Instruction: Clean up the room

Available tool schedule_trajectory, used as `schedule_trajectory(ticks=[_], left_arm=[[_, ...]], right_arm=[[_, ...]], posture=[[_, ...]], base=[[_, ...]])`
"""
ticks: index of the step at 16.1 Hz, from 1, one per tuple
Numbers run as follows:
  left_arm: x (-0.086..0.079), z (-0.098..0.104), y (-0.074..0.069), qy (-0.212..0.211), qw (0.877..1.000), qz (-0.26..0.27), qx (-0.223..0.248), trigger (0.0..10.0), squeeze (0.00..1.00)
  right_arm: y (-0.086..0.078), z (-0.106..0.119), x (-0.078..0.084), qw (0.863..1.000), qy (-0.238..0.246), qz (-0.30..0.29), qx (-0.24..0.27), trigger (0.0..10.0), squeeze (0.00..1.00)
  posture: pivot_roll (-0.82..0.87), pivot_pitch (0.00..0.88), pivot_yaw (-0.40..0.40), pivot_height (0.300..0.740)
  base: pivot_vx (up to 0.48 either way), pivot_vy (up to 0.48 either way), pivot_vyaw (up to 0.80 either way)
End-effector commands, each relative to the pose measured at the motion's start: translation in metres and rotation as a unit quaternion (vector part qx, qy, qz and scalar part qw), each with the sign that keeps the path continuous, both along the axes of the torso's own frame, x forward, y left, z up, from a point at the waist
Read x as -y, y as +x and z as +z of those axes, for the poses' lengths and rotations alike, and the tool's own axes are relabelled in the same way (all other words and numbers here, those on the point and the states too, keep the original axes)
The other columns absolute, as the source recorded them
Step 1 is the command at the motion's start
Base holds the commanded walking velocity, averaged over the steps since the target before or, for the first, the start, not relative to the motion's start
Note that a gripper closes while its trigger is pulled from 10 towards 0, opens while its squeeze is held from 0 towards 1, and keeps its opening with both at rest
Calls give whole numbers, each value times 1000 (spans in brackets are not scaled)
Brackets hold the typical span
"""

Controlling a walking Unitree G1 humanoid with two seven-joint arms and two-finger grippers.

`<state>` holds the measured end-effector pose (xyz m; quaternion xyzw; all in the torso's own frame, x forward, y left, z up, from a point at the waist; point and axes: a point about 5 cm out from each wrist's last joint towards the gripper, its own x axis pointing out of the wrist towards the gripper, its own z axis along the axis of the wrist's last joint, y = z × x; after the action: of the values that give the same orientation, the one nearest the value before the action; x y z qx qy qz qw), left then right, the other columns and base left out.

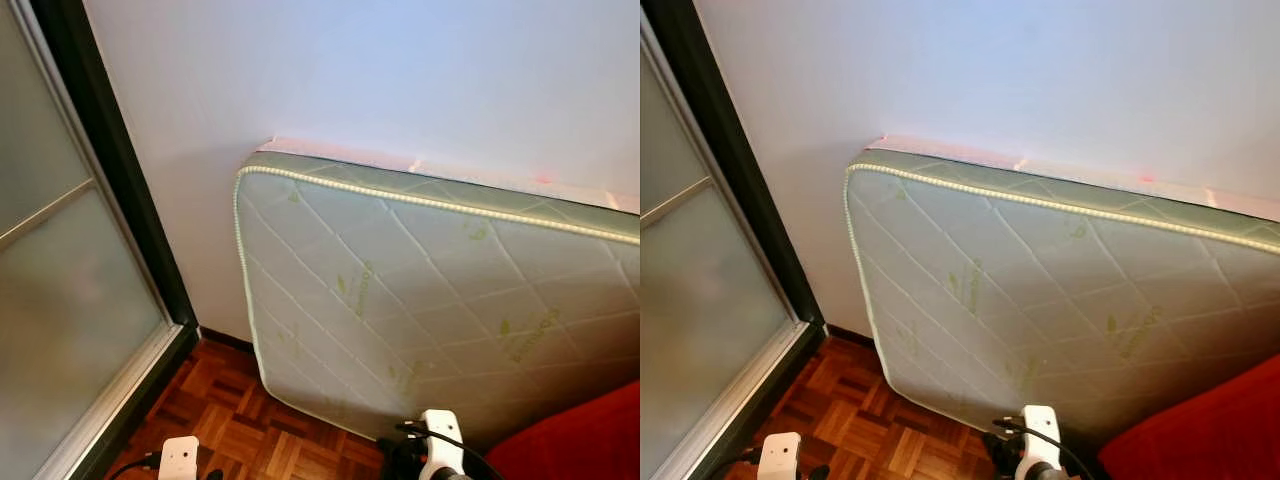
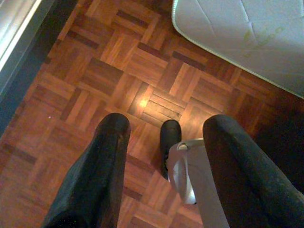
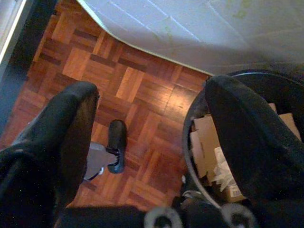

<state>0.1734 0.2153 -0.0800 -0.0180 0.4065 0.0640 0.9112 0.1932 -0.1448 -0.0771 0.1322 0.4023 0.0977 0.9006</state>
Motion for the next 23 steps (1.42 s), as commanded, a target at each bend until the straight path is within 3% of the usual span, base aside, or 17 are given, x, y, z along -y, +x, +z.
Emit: schedule_trajectory(ticks=[1,9,11,12,14,17,23], left_arm=[[-1,0,0,6,1000,-5,-1,10000,0],[5,0,2,0,1000,-1,-3,10000,0],[6,-1,2,-1,1000,1,-5,10000,0],[7,-2,1,1,1000,0,-12,10000,0],[7,-2,1,2,1000,0,-14,10000,0],[7,-2,1,2,1000,0,-15,10000,0],[8,-2,2,0,1000,1,-15,10000,0]], right_arm=[[1,0,3,1000,-1,0,-2,10000,0],[-4,-3,9,999,-31,-9,-15,10000,0],[-3,-3,17,997,-55,-44,-20,10000,0],[-1,-2,30,990,-55,-129,-25,10000,0],[-1,-1,40,981,-60,-182,-29,10000,0],[-2,-1,47,978,-83,-187,-30,10000,0],[-7,-4,46,979,-67,-186,-39,10000,0]], posture=[[93,0,-40,740],[94,0,-41,740],[96,0,-42,740],[98,0,-41,740],[96,0,-40,740],[93,0,-43,740],[93,0,-46,740]], base=[[0,0,0],[0,0,0],[0,0,0],[0,0,0],[0,0,0],[0,0,0],[0,0,0]])
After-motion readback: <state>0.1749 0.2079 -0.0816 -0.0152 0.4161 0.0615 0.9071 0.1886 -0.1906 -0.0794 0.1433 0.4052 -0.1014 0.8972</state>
